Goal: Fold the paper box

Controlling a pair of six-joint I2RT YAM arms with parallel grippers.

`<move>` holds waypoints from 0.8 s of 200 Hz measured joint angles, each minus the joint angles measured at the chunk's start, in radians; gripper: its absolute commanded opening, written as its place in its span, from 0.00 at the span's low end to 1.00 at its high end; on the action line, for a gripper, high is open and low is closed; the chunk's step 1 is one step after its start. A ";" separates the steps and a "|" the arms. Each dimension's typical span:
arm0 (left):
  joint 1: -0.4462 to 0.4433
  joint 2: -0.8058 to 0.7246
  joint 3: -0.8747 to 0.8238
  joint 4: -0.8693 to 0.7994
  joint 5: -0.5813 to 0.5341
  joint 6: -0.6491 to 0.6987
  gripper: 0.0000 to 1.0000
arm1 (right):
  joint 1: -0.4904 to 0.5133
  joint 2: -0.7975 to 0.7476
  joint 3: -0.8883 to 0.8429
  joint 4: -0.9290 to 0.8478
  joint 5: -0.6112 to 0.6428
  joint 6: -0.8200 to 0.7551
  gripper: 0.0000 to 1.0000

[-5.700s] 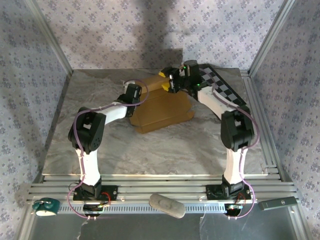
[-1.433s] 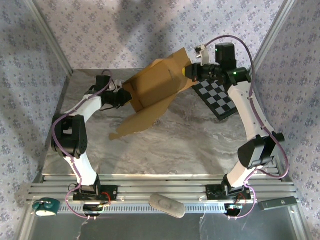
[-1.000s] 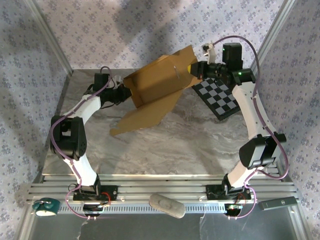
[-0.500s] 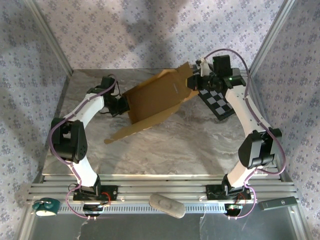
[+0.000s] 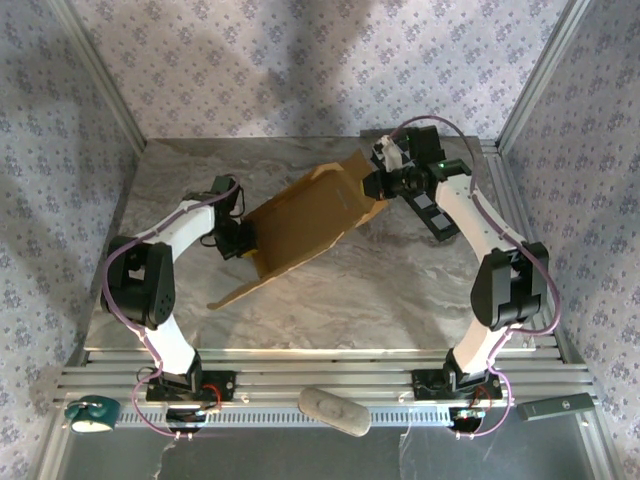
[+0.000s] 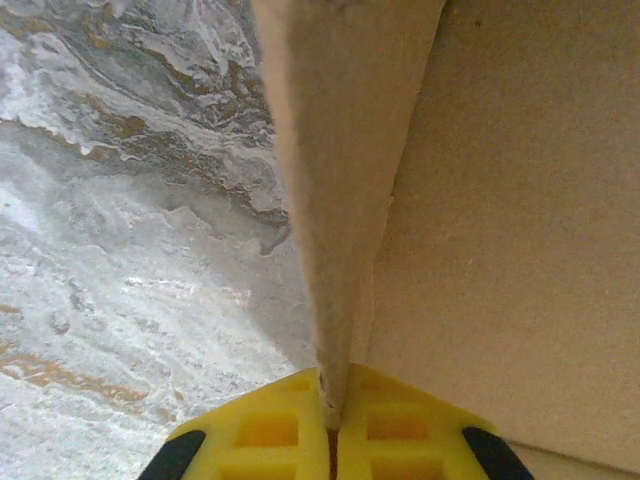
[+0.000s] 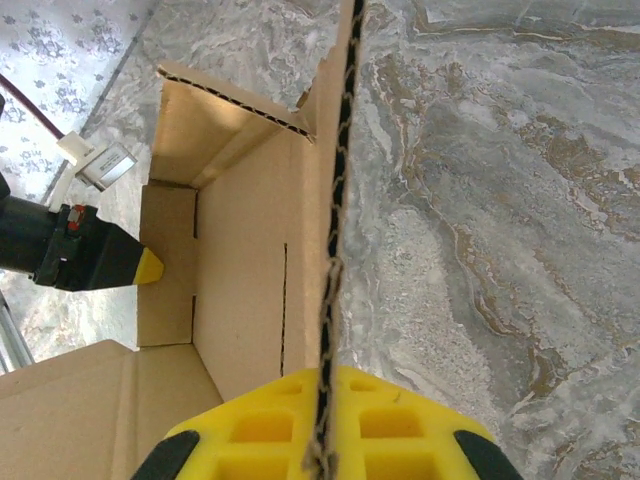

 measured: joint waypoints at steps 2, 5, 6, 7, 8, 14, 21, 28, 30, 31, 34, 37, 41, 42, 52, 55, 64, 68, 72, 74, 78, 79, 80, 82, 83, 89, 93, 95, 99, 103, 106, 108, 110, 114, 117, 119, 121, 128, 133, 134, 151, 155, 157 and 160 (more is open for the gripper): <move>0.000 0.000 -0.002 0.003 0.000 -0.004 0.15 | 0.000 0.001 0.000 0.000 0.000 -0.002 0.00; 0.000 0.000 -0.003 0.005 0.000 -0.007 0.16 | -0.001 0.002 0.000 0.000 0.001 -0.003 0.00; 0.000 0.000 -0.003 0.007 0.000 -0.005 0.16 | -0.001 0.003 0.000 0.000 0.002 -0.005 0.00; 0.000 0.000 -0.004 0.007 0.000 -0.005 0.17 | -0.002 0.004 0.000 0.000 0.002 -0.006 0.00; 0.000 0.000 -0.004 0.007 0.000 -0.007 0.17 | -0.002 0.004 0.000 0.000 0.002 -0.006 0.00; 0.000 0.000 -0.006 0.014 -0.001 -0.011 0.19 | -0.003 0.006 0.000 -0.001 0.002 -0.013 0.00; 0.000 0.000 -0.007 0.023 -0.001 -0.019 0.21 | -0.005 0.010 0.001 -0.002 0.002 -0.018 0.00; 0.000 0.000 -0.007 0.028 0.000 -0.022 0.22 | -0.007 0.014 0.002 -0.005 0.002 -0.023 0.00; 0.000 0.000 -0.007 0.029 0.000 -0.023 0.23 | -0.007 0.015 0.002 -0.006 0.002 -0.024 0.00; 0.000 0.000 -0.007 0.030 0.000 -0.025 0.23 | -0.008 0.016 0.002 -0.006 0.002 -0.024 0.00; 0.000 0.000 -0.007 0.031 0.000 -0.025 0.25 | -0.008 0.018 0.004 -0.008 0.002 -0.026 0.00; 0.000 0.001 -0.007 0.033 0.000 -0.027 0.26 | -0.008 0.019 0.005 -0.009 0.002 -0.027 0.00; 0.000 0.002 -0.007 0.034 0.000 -0.027 0.27 | -0.009 0.021 0.006 -0.010 0.002 -0.029 0.00; 0.000 0.002 -0.007 0.034 0.000 -0.028 0.27 | -0.009 0.022 0.006 -0.011 0.002 -0.029 0.00; 0.000 0.005 -0.007 0.039 0.001 -0.032 0.30 | -0.010 0.026 0.010 -0.016 0.002 -0.032 0.00; 0.000 0.005 -0.007 0.042 0.002 -0.034 0.32 | -0.009 0.028 0.011 -0.017 0.002 -0.034 0.00; 0.000 0.009 -0.007 0.049 0.004 -0.039 0.33 | -0.009 0.031 0.012 -0.021 0.002 -0.039 0.00; 0.000 0.012 -0.007 0.052 0.005 -0.037 0.33 | -0.009 0.032 0.013 -0.023 0.002 -0.039 0.00; 0.000 0.014 -0.007 0.054 0.007 -0.037 0.34 | -0.009 0.034 0.013 -0.024 0.002 -0.040 0.00; 0.001 0.016 -0.007 0.055 0.007 -0.037 0.34 | -0.009 0.035 0.013 -0.025 0.002 -0.040 0.00; 0.002 0.018 -0.007 0.058 0.008 -0.037 0.34 | -0.009 0.037 0.014 -0.026 0.002 -0.041 0.00; 0.002 0.019 -0.007 0.058 0.008 -0.037 0.34 | -0.009 0.037 0.014 -0.027 0.002 -0.042 0.00; 0.002 0.021 -0.007 0.059 0.008 -0.037 0.33 | -0.009 0.037 0.014 -0.027 0.002 -0.042 0.00; 0.002 0.022 -0.007 0.060 0.010 -0.037 0.34 | -0.009 0.038 0.014 -0.027 0.002 -0.043 0.00; 0.002 0.023 -0.007 0.061 0.010 -0.037 0.34 | -0.009 0.039 0.014 -0.027 0.002 -0.043 0.00; 0.003 0.028 -0.007 0.066 0.011 -0.037 0.34 | -0.009 0.041 0.014 -0.030 0.002 -0.044 0.00; 0.004 0.032 -0.007 0.069 0.012 -0.037 0.34 | -0.009 0.042 0.014 -0.031 0.003 -0.045 0.00; 0.005 0.034 -0.007 0.071 0.013 -0.037 0.34 | -0.009 0.043 0.014 -0.031 0.002 -0.046 0.00; 0.006 0.037 -0.007 0.074 0.014 -0.037 0.34 | -0.009 0.045 0.014 -0.031 0.003 -0.047 0.00; 0.009 0.042 -0.007 0.076 0.015 -0.037 0.34 | -0.009 0.045 0.014 -0.032 0.003 -0.047 0.00; 0.009 0.045 -0.007 0.078 0.016 -0.037 0.34 | -0.009 0.046 0.014 -0.032 0.003 -0.047 0.00; 0.010 0.048 -0.007 0.078 0.016 -0.037 0.34 | -0.009 0.047 0.014 -0.034 0.003 -0.047 0.00; 0.010 0.049 -0.007 0.078 0.016 -0.037 0.34 | -0.009 0.047 0.014 -0.034 0.002 -0.047 0.00; 0.013 0.052 -0.007 0.079 0.016 -0.037 0.34 | -0.009 0.048 0.014 -0.035 0.002 -0.047 0.00; 0.014 0.055 -0.007 0.079 0.017 -0.037 0.35 | -0.009 0.048 0.014 -0.036 0.002 -0.047 0.00; 0.015 0.055 -0.007 0.079 0.018 -0.037 0.35 | -0.009 0.049 0.014 -0.037 0.002 -0.048 0.00; 0.015 0.055 -0.007 0.079 0.017 -0.037 0.35 | -0.009 0.050 0.014 -0.038 0.002 -0.048 0.00; 0.017 0.059 -0.006 0.078 0.017 -0.037 0.36 | -0.008 0.050 0.014 -0.040 0.002 -0.050 0.00; 0.018 0.059 -0.006 0.078 0.016 -0.036 0.37 | -0.008 0.051 0.015 -0.042 0.002 -0.051 0.00; 0.018 0.059 -0.006 0.078 0.016 -0.036 0.37 | -0.008 0.052 0.015 -0.043 0.002 -0.051 0.00; 0.019 0.061 0.002 0.071 0.010 -0.033 0.39 | -0.008 0.055 0.016 -0.048 0.002 -0.055 0.00; 0.019 0.061 0.005 0.070 0.006 -0.032 0.39 | -0.008 0.055 0.017 -0.048 0.002 -0.055 0.00; 0.019 0.061 0.007 0.069 0.006 -0.032 0.40 | -0.008 0.056 0.018 -0.049 0.002 -0.055 0.00; 0.019 0.061 0.009 0.067 0.004 -0.031 0.40 | -0.008 0.056 0.018 -0.049 0.002 -0.055 0.00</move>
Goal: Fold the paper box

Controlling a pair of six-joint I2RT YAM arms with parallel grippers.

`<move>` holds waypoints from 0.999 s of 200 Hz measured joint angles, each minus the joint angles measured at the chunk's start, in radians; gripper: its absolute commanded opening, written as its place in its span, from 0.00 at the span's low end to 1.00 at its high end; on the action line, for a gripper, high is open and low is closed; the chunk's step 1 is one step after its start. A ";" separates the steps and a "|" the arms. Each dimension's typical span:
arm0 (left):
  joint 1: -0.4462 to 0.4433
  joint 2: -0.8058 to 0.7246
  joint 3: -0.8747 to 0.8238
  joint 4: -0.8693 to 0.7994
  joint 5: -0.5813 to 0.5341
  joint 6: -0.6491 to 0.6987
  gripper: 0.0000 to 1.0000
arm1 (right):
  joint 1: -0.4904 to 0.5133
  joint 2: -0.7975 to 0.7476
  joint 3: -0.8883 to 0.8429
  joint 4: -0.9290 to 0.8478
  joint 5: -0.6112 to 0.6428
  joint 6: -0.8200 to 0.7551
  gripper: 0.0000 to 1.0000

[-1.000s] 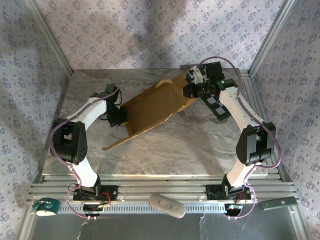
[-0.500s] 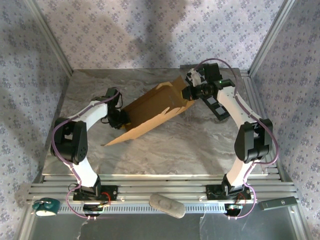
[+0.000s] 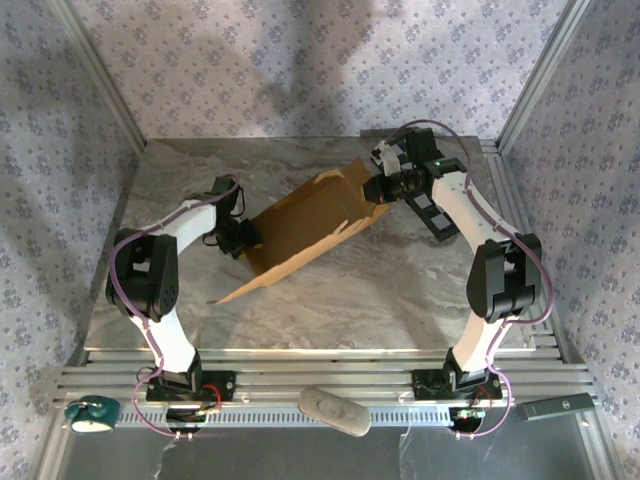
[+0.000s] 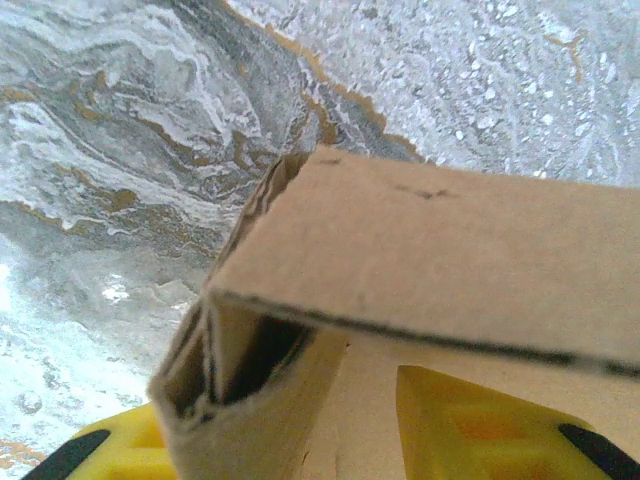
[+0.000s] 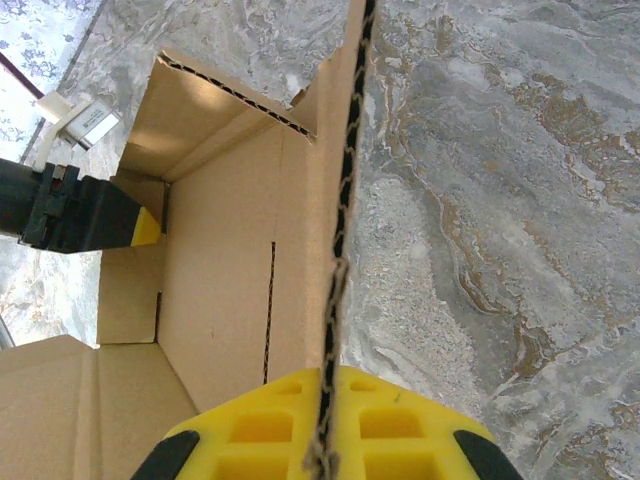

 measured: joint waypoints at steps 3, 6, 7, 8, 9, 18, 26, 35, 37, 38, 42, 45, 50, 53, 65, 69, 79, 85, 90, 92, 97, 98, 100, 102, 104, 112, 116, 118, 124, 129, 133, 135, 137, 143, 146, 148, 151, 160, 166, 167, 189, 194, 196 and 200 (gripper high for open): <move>0.000 0.000 0.003 -0.003 -0.002 0.002 0.41 | 0.000 0.001 0.000 0.000 0.000 -0.001 0.00; 0.000 0.000 0.006 -0.006 -0.002 0.002 0.41 | 0.000 0.001 0.001 -0.001 0.000 -0.002 0.00; 0.000 0.000 0.006 -0.007 -0.003 0.003 0.41 | 0.000 0.002 0.002 -0.001 0.000 -0.002 0.00; 0.000 0.000 0.007 -0.008 -0.004 0.004 0.42 | 0.000 0.002 0.002 -0.001 0.000 -0.002 0.00; 0.000 0.000 0.008 -0.009 -0.005 0.005 0.41 | 0.000 0.002 0.002 -0.001 0.000 -0.002 0.00; 0.002 0.000 0.011 -0.015 -0.005 0.006 0.42 | 0.000 0.003 0.005 -0.001 0.000 -0.003 0.00; 0.002 0.000 0.011 -0.016 -0.005 0.006 0.42 | 0.000 0.003 0.005 -0.001 -0.001 -0.003 0.00; 0.002 0.001 0.011 -0.016 -0.005 0.005 0.42 | 0.000 0.004 0.006 -0.002 -0.003 -0.003 0.00; 0.002 0.001 0.011 -0.015 -0.005 0.005 0.42 | 0.000 0.004 0.006 -0.002 -0.003 -0.003 0.00; 0.002 0.001 0.011 -0.015 -0.005 0.005 0.42 | 0.000 0.004 0.006 -0.002 -0.003 -0.003 0.00; 0.002 0.001 0.011 -0.014 -0.004 0.004 0.42 | 0.000 0.004 0.006 -0.003 -0.003 -0.003 0.00; 0.002 0.001 0.011 -0.012 -0.003 0.002 0.41 | 0.000 0.004 0.006 -0.003 -0.003 -0.003 0.00; 0.002 0.002 0.010 -0.009 -0.001 0.001 0.41 | 0.000 0.005 0.006 -0.004 -0.003 -0.003 0.00; 0.002 0.003 0.010 -0.007 -0.001 0.000 0.40 | 0.000 0.005 0.006 -0.004 -0.003 -0.003 0.00; 0.002 0.008 0.007 0.008 0.001 -0.007 0.37 | 0.000 0.007 0.007 -0.004 -0.003 -0.003 0.00; 0.002 0.010 0.005 0.013 0.001 -0.014 0.35 | 0.000 0.007 0.007 -0.005 -0.003 -0.003 0.00; 0.002 0.013 0.000 0.021 0.002 -0.020 0.26 | 0.000 0.009 0.007 -0.005 -0.002 -0.003 0.00; 0.002 0.014 -0.004 0.028 0.000 -0.024 0.18 | 0.000 0.009 0.007 -0.006 -0.001 -0.003 0.00; 0.002 0.015 -0.008 0.033 -0.002 -0.034 0.11 | -0.001 0.009 0.007 -0.007 0.000 -0.003 0.00; 0.002 0.015 -0.010 0.034 -0.004 -0.031 0.08 | -0.001 0.009 0.007 -0.008 0.002 -0.003 0.00; 0.003 0.015 -0.016 0.037 -0.007 -0.039 0.04 | -0.002 0.009 0.007 -0.008 0.003 -0.003 0.00; 0.003 0.015 -0.016 0.037 -0.008 -0.037 0.03 | -0.003 0.009 0.007 -0.008 0.004 -0.003 0.00; 0.004 0.015 -0.019 0.039 -0.010 -0.042 0.02 | -0.003 0.009 0.007 -0.008 0.005 -0.003 0.00; 0.004 0.015 -0.021 0.040 -0.008 -0.048 0.01 | -0.003 0.009 0.007 -0.008 0.005 -0.003 0.00; 0.005 0.015 -0.023 0.042 -0.008 -0.041 0.00 | -0.004 0.009 0.007 -0.008 0.005 -0.003 0.00; 0.004 0.014 -0.027 0.051 -0.008 -0.050 0.00 | -0.004 0.009 0.007 -0.007 0.007 -0.003 0.00; 0.004 0.011 -0.029 0.053 -0.010 -0.050 0.00 | -0.004 0.009 0.007 -0.006 0.008 -0.002 0.00; 0.003 0.010 -0.030 0.054 -0.011 -0.053 0.00 | -0.004 0.009 0.007 -0.006 0.009 -0.002 0.00; 0.003 0.002 -0.034 0.060 -0.018 -0.057 0.00 | -0.004 0.007 0.005 0.003 0.009 -0.001 0.00; 0.002 -0.009 -0.037 0.065 -0.026 -0.060 0.00 | -0.003 0.000 -0.003 0.020 0.011 0.003 0.00; 0.001 -0.018 -0.042 0.072 -0.035 -0.062 0.00 | -0.003 -0.005 -0.012 0.034 0.013 0.003 0.00; 0.001 -0.025 -0.044 0.078 -0.041 -0.063 0.00 | -0.002 -0.011 -0.020 0.046 0.016 0.009 0.00; 0.001 -0.030 -0.047 0.084 -0.047 -0.066 0.00 | -0.001 -0.018 -0.030 0.060 0.018 0.009 0.00; 0.001 -0.051 -0.052 0.099 -0.066 -0.068 0.00 | 0.002 -0.040 -0.059 0.094 0.024 0.018 0.00; 0.001 -0.063 -0.055 0.106 -0.074 -0.069 0.00 | 0.003 -0.052 -0.075 0.111 0.026 0.019 0.00; 0.001 -0.072 -0.056 0.109 -0.082 -0.069 0.00 | 0.004 -0.063 -0.089 0.129 0.029 0.026 0.00; 0.001 -0.084 -0.059 0.115 -0.092 -0.069 0.00 | 0.006 -0.078 -0.109 0.152 0.031 0.028 0.00; 0.001 -0.122 -0.064 0.130 -0.119 -0.068 0.00 | 0.013 -0.127 -0.164 0.217 0.045 0.041 0.00; 0.001 -0.149 -0.068 0.142 -0.136 -0.066 0.00 | 0.019 -0.158 -0.196 0.261 0.056 0.048 0.00; 0.001 -0.155 -0.068 0.143 -0.140 -0.066 0.00 | 0.021 -0.165 -0.202 0.268 0.058 0.052 0.00; 0.002 -0.238 -0.068 0.183 -0.205 -0.050 0.00 | 0.048 -0.246 -0.252 0.378 0.101 0.080 0.10; 0.002 -0.249 -0.068 0.193 -0.217 -0.046 0.00 | 0.055 -0.256 -0.253 0.397 0.109 0.085 0.12; 0.002 -0.255 -0.068 0.196 -0.224 -0.044 0.00 | 0.056 -0.259 -0.253 0.401 0.111 0.089 0.12; 0.002 -0.266 -0.068 0.205 -0.235 -0.039 0.00 | 0.062 -0.266 -0.254 0.415 0.119 0.092 0.13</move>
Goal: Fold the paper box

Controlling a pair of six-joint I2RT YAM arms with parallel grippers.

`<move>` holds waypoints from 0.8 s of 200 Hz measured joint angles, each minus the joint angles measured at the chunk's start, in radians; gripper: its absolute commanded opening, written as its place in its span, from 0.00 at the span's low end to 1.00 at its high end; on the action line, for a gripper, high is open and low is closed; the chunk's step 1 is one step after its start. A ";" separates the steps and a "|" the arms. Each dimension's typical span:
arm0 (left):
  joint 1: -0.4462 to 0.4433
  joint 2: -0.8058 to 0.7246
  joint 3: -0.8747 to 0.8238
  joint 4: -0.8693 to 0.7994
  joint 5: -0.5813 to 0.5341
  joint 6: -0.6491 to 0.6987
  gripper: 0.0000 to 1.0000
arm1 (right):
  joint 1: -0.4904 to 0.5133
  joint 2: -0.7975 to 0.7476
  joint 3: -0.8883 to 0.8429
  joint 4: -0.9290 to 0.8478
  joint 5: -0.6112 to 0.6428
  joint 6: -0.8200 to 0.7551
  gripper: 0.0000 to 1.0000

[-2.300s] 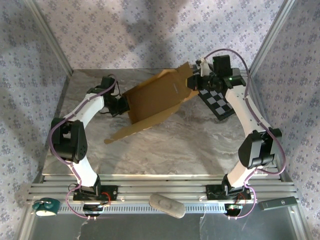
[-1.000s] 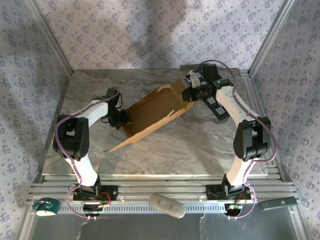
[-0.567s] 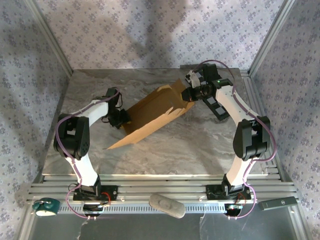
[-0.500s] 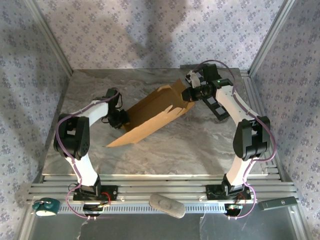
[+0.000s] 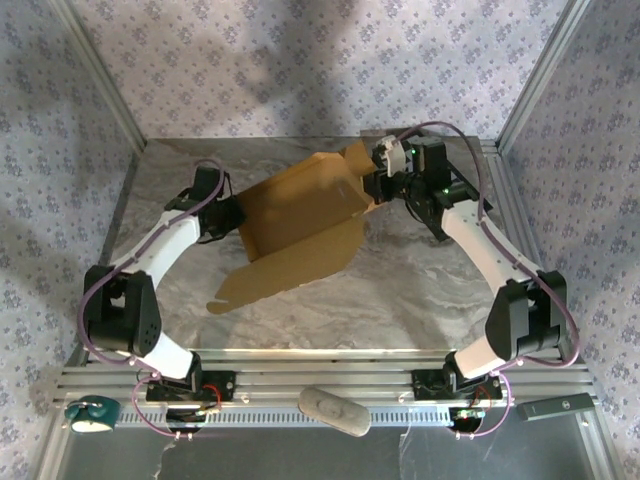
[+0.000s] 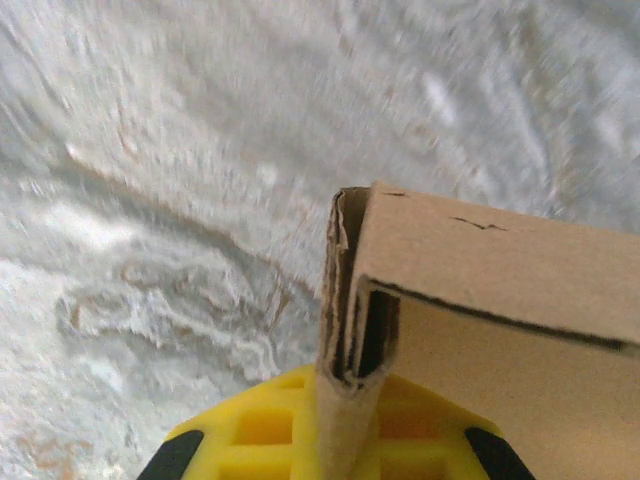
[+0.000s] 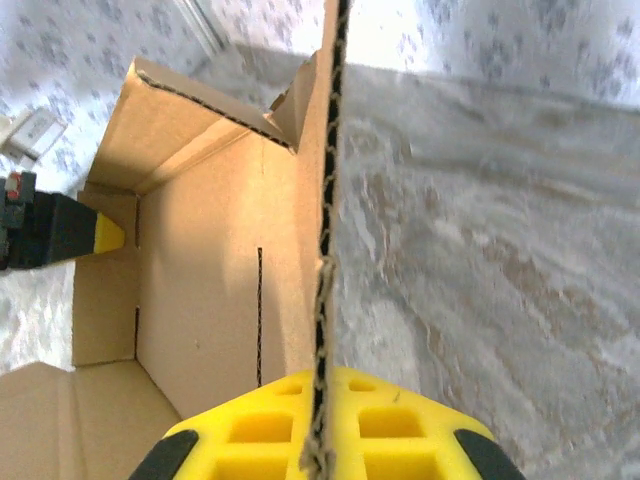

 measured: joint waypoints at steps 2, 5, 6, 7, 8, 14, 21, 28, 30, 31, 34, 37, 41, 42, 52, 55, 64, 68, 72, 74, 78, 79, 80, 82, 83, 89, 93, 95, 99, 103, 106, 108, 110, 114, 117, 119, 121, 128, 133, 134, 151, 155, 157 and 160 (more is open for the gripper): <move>0.000 -0.003 0.000 0.004 -0.004 0.000 0.00 | 0.002 -0.003 0.000 0.006 0.005 0.004 0.13; 0.000 -0.008 0.000 0.008 -0.009 0.004 0.00 | 0.006 -0.007 -0.001 0.013 0.011 0.008 0.13; 0.000 -0.011 0.000 0.011 -0.011 0.007 0.00 | 0.007 -0.008 -0.001 0.015 0.011 0.008 0.13; 0.000 -0.012 0.000 0.012 -0.013 0.008 0.00 | 0.009 -0.010 -0.001 0.019 0.013 0.010 0.12; 0.000 -0.014 0.000 0.013 -0.014 0.008 0.00 | 0.010 -0.011 -0.001 0.021 0.014 0.011 0.12; 0.000 -0.021 0.000 0.019 -0.024 0.014 0.00 | 0.017 -0.018 -0.002 0.031 0.026 0.021 0.10; 0.002 -0.027 0.000 0.025 -0.034 0.019 0.00 | 0.026 -0.024 -0.002 0.040 0.040 0.031 0.07; 0.004 -0.029 0.000 0.031 -0.040 0.024 0.00 | 0.036 -0.031 -0.002 0.044 0.054 0.039 0.05; 0.006 -0.030 0.000 0.033 -0.041 0.025 0.00 | 0.039 -0.034 -0.002 0.045 0.058 0.039 0.05; 0.006 -0.030 0.000 0.034 -0.041 0.026 0.00 | 0.040 -0.034 -0.002 0.045 0.059 0.041 0.05; 0.008 -0.030 0.000 0.036 -0.042 0.027 0.00 | 0.044 -0.036 -0.002 0.045 0.065 0.047 0.05; 0.010 -0.030 0.000 0.039 -0.044 0.028 0.00 | 0.049 -0.039 -0.002 0.045 0.070 0.048 0.05; 0.012 -0.030 0.000 0.042 -0.045 0.032 0.00 | 0.054 -0.041 -0.002 0.045 0.074 0.054 0.06; 0.013 -0.030 0.000 0.043 -0.046 0.032 0.00 | 0.056 -0.042 -0.002 0.045 0.076 0.053 0.06; 0.018 -0.030 0.000 0.045 -0.048 0.038 0.00 | 0.068 -0.047 -0.002 0.046 0.090 0.065 0.10; 0.019 -0.030 0.000 0.046 -0.049 0.039 0.00 | 0.071 -0.048 -0.002 0.045 0.095 0.068 0.11; 0.021 -0.031 0.000 0.048 -0.052 0.045 0.00 | 0.080 -0.052 -0.002 0.043 0.110 0.078 0.14; 0.021 -0.031 0.000 0.049 -0.052 0.045 0.00 | 0.082 -0.054 -0.002 0.042 0.116 0.081 0.17; 0.022 -0.032 0.000 0.050 -0.051 0.050 0.00 | 0.084 -0.055 -0.002 0.040 0.122 0.084 0.20; 0.022 -0.032 0.000 0.051 -0.051 0.050 0.00 | 0.085 -0.056 -0.002 0.040 0.124 0.085 0.22; 0.022 -0.035 0.000 0.053 -0.051 0.054 0.00 | 0.087 -0.057 -0.002 0.038 0.132 0.094 0.26; 0.022 -0.036 0.000 0.053 -0.051 0.055 0.00 | 0.087 -0.058 -0.002 0.037 0.134 0.092 0.27; 0.021 -0.036 0.000 0.054 -0.051 0.055 0.00 | 0.087 -0.058 -0.002 0.037 0.134 0.091 0.28; 0.022 -0.038 0.000 0.055 -0.052 0.057 0.00 | 0.088 -0.059 -0.002 0.035 0.138 0.097 0.29; 0.022 -0.039 0.000 0.055 -0.052 0.058 0.00 | 0.088 -0.060 -0.002 0.033 0.143 0.104 0.30; 0.021 -0.046 0.000 0.060 -0.052 0.063 0.00 | 0.088 -0.064 -0.002 0.025 0.152 0.109 0.36; 0.021 -0.052 0.000 0.064 -0.052 0.071 0.00 | 0.088 -0.067 -0.001 0.018 0.160 0.110 0.41; 0.021 -0.056 0.000 0.064 -0.053 0.073 0.00 | 0.088 -0.069 0.000 0.014 0.163 0.114 0.42; 0.021 -0.063 0.000 0.068 -0.055 0.082 0.00 | 0.088 -0.072 0.005 0.002 0.177 0.122 0.45; 0.021 -0.071 0.000 0.071 -0.059 0.087 0.00 | 0.088 -0.075 0.010 -0.010 0.186 0.136 0.47; 0.021 -0.078 0.000 0.073 -0.061 0.094 0.00 | 0.088 -0.076 0.018 -0.023 0.197 0.134 0.49; 0.021 -0.082 0.000 0.075 -0.062 0.096 0.00 | 0.088 -0.078 0.024 -0.030 0.203 0.138 0.51; 0.021 -0.087 0.000 0.076 -0.063 0.099 0.00 | 0.088 -0.078 0.029 -0.035 0.206 0.147 0.52; 0.021 -0.097 0.000 0.082 -0.067 0.106 0.00 | 0.088 -0.080 0.047 -0.053 0.222 0.148 0.55; 0.021 -0.104 0.000 0.087 -0.070 0.112 0.00 | 0.088 -0.081 0.058 -0.063 0.231 0.164 0.57; 0.022 -0.107 0.000 0.089 -0.071 0.115 0.00 | 0.088 -0.082 0.065 -0.068 0.237 0.163 0.58; 0.022 -0.112 0.000 0.092 -0.073 0.117 0.00 | 0.089 -0.083 0.074 -0.076 0.246 0.163 0.59; 0.022 -0.124 0.002 0.101 -0.078 0.129 0.00 | 0.092 -0.088 0.106 -0.100 0.274 0.182 0.61; 0.023 -0.131 0.003 0.106 -0.082 0.135 0.00 | 0.095 -0.095 0.132 -0.119 0.303 0.206 0.64; 0.023 -0.133 0.003 0.108 -0.082 0.138 0.00 | 0.096 -0.095 0.135 -0.121 0.306 0.207 0.64; 0.029 -0.136 0.023 0.116 -0.089 0.162 0.00 | 0.120 -0.124 0.215 -0.186 0.397 0.326 0.65; 0.031 -0.136 0.027 0.117 -0.089 0.167 0.00 | 0.127 -0.130 0.232 -0.201 0.415 0.349 0.65; 0.033 -0.136 0.030 0.118 -0.090 0.171 0.00 | 0.132 -0.134 0.242 -0.210 0.423 0.372 0.65; 0.035 -0.136 0.032 0.118 -0.091 0.176 0.00 | 0.140 -0.138 0.255 -0.221 0.438 0.400 0.65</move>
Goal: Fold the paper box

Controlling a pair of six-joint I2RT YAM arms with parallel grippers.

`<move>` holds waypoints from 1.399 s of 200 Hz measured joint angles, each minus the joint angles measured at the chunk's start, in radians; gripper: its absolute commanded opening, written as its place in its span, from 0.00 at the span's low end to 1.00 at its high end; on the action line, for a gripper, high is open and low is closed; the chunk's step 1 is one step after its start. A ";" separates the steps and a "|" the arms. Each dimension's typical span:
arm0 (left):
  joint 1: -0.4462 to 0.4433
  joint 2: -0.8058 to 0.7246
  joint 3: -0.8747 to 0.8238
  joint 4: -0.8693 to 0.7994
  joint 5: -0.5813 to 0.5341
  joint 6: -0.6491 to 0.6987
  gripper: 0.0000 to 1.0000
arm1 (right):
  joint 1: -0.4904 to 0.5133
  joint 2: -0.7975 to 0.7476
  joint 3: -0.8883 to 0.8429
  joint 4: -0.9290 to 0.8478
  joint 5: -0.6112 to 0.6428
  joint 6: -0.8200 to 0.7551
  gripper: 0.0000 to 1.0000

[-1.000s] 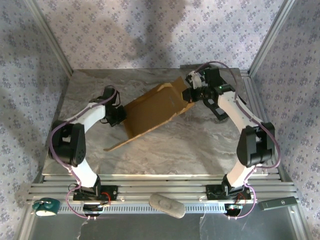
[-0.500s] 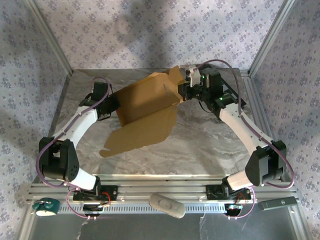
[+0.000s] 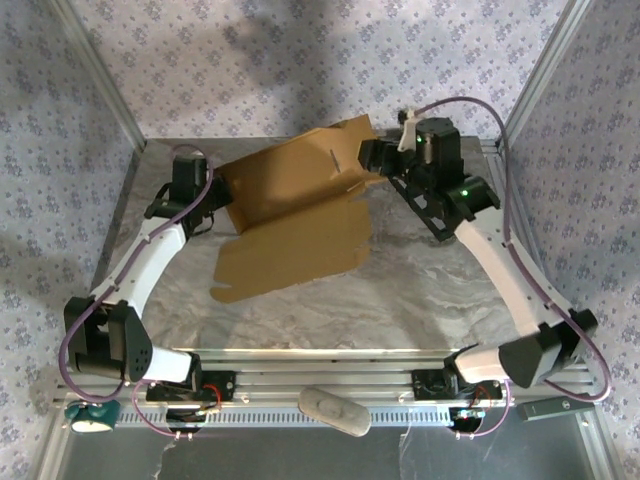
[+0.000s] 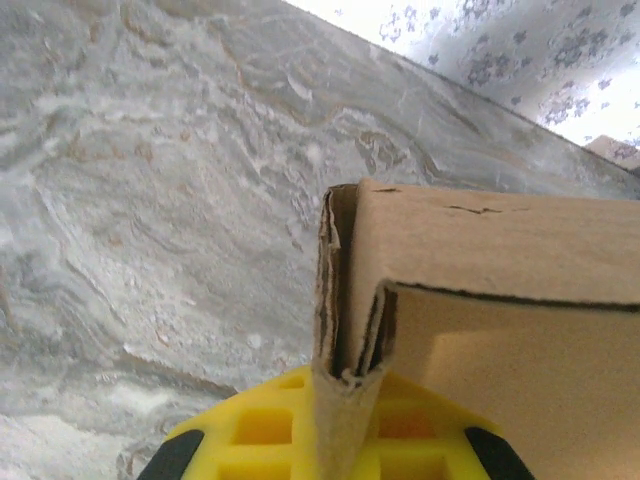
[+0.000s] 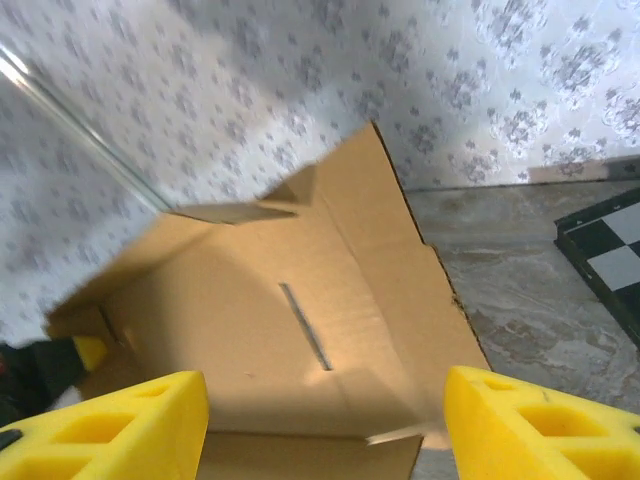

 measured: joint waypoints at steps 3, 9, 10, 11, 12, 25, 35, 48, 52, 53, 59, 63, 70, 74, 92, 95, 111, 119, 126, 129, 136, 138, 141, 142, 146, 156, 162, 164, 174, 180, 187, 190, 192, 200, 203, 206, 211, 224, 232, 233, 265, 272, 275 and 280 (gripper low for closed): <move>0.000 0.000 0.004 0.000 -0.002 0.002 0.00 | 0.008 -0.004 0.013 -0.010 0.010 0.023 0.66; 0.000 0.000 0.011 0.000 -0.006 0.009 0.00 | 0.028 -0.013 0.037 -0.025 0.037 0.092 0.68; 0.000 0.000 0.013 0.000 -0.007 0.010 0.00 | 0.031 -0.014 0.039 -0.027 0.040 0.102 0.68; 0.001 0.000 0.014 0.000 -0.008 0.012 0.00 | 0.033 -0.014 0.041 -0.028 0.043 0.113 0.68; 0.001 0.000 0.016 0.000 -0.008 0.014 0.00 | 0.039 -0.016 0.045 -0.031 0.049 0.130 0.68; 0.003 0.001 0.034 0.000 -0.018 0.029 0.00 | 0.090 -0.021 0.079 -0.052 0.089 0.275 0.68; 0.003 0.000 0.047 0.001 -0.025 0.041 0.00 | 0.131 -0.008 0.110 -0.073 0.118 0.389 0.68; 0.003 0.001 0.058 0.002 -0.031 0.051 0.00 | 0.171 0.036 0.163 -0.097 0.133 0.532 0.68; 0.003 0.001 0.060 0.002 -0.032 0.055 0.00 | 0.181 0.059 0.184 -0.101 0.133 0.576 0.68; 0.003 0.001 0.061 0.002 -0.033 0.056 0.00 | 0.182 0.062 0.188 -0.102 0.134 0.583 0.68; 0.003 0.001 0.063 0.002 -0.036 0.060 0.00 | 0.192 0.096 0.219 -0.109 0.137 0.637 0.68; 0.003 0.001 0.065 0.002 -0.038 0.062 0.00 | 0.196 0.121 0.243 -0.114 0.139 0.674 0.68; 0.003 0.001 0.067 0.002 -0.042 0.068 0.00 | 0.203 0.168 0.286 -0.124 0.139 0.734 0.68; 0.002 0.001 0.067 0.001 -0.045 0.072 0.00 | 0.205 0.193 0.307 -0.129 0.139 0.764 0.68; -0.001 0.003 0.070 0.001 -0.053 0.084 0.00 | 0.215 0.313 0.421 -0.153 0.139 0.869 0.68; -0.001 0.003 0.070 0.001 -0.054 0.085 0.00 | 0.216 0.332 0.443 -0.161 0.140 0.882 0.68; -0.002 0.003 0.072 0.000 -0.061 0.089 0.00 | 0.220 0.435 0.568 -0.204 0.138 0.945 0.67; -0.002 0.003 0.074 -0.001 -0.065 0.092 0.00 | 0.222 0.475 0.614 -0.224 0.135 0.972 0.66; -0.002 0.003 0.076 -0.001 -0.067 0.095 0.00 | 0.225 0.500 0.642 -0.238 0.135 0.994 0.66; -0.002 0.003 0.077 -0.001 -0.069 0.095 0.00 | 0.225 0.508 0.650 -0.242 0.135 1.003 0.66; -0.002 0.003 0.080 -0.001 -0.072 0.098 0.00 | 0.225 0.523 0.661 -0.250 0.136 1.017 0.65; -0.002 0.003 0.081 -0.001 -0.072 0.098 0.00 | 0.225 0.527 0.664 -0.251 0.136 1.020 0.65; -0.002 0.003 0.082 -0.001 -0.072 0.098 0.00 | 0.225 0.534 0.668 -0.255 0.137 1.025 0.64; -0.002 0.003 0.082 -0.001 -0.072 0.098 0.00 | 0.225 0.535 0.669 -0.256 0.137 1.027 0.64; -0.002 0.003 0.083 -0.001 -0.072 0.099 0.00 | 0.226 0.543 0.674 -0.260 0.138 1.032 0.63; -0.002 0.003 0.087 -0.001 -0.072 0.100 0.00 | 0.226 0.561 0.689 -0.267 0.140 1.045 0.60; -0.002 0.003 0.090 -0.001 -0.072 0.102 0.00 | 0.226 0.573 0.697 -0.270 0.142 1.050 0.58; -0.002 0.003 0.090 -0.001 -0.072 0.103 0.00 | 0.226 0.577 0.699 -0.269 0.143 1.051 0.58; -0.002 0.004 0.095 -0.001 -0.072 0.105 0.00 | 0.225 0.596 0.710 -0.269 0.146 1.053 0.57; -0.002 0.005 0.096 -0.001 -0.072 0.106 0.00 | 0.224 0.607 0.718 -0.269 0.148 1.052 0.56; -0.002 0.007 0.097 -0.001 -0.072 0.106 0.00 | 0.224 0.622 0.732 -0.269 0.149 1.052 0.56; -0.002 0.008 0.097 -0.001 -0.072 0.106 0.00 | 0.224 0.629 0.740 -0.269 0.151 1.051 0.56; -0.002 0.008 0.097 -0.002 -0.072 0.106 0.00 | 0.224 0.633 0.743 -0.269 0.151 1.051 0.56; -0.002 0.011 0.098 -0.002 -0.072 0.106 0.00 | 0.222 0.653 0.769 -0.269 0.153 1.042 0.55; -0.002 0.013 0.098 -0.002 -0.072 0.107 0.00 | 0.222 0.661 0.779 -0.269 0.155 1.041 0.54; -0.002 0.014 0.098 -0.002 -0.072 0.107 0.00 | 0.222 0.668 0.788 -0.269 0.155 1.036 0.53; -0.003 0.015 0.098 -0.002 -0.071 0.109 0.00 | 0.222 0.678 0.801 -0.269 0.157 1.032 0.50; -0.003 0.018 0.098 -0.002 -0.071 0.110 0.00 | 0.222 0.695 0.821 -0.269 0.159 1.019 0.40; -0.005 0.021 0.100 -0.003 -0.071 0.110 0.00 | 0.222 0.701 0.825 -0.269 0.161 1.006 0.34; -0.005 0.022 0.100 -0.003 -0.071 0.110 0.00 | 0.222 0.702 0.825 -0.269 0.162 1.004 0.33; -0.008 0.052 0.116 -0.026 -0.063 0.114 0.00 | 0.222 0.720 0.819 -0.268 0.172 0.991 0.02; -0.008 0.060 0.117 -0.034 -0.055 0.114 0.00 | 0.222 0.719 0.808 -0.261 0.173 0.999 0.00; -0.008 0.063 0.117 -0.038 -0.053 0.114 0.00 | 0.222 0.719 0.802 -0.257 0.174 1.007 0.00; -0.008 0.070 0.117 -0.044 -0.049 0.114 0.00 | 0.222 0.719 0.792 -0.252 0.174 1.011 0.00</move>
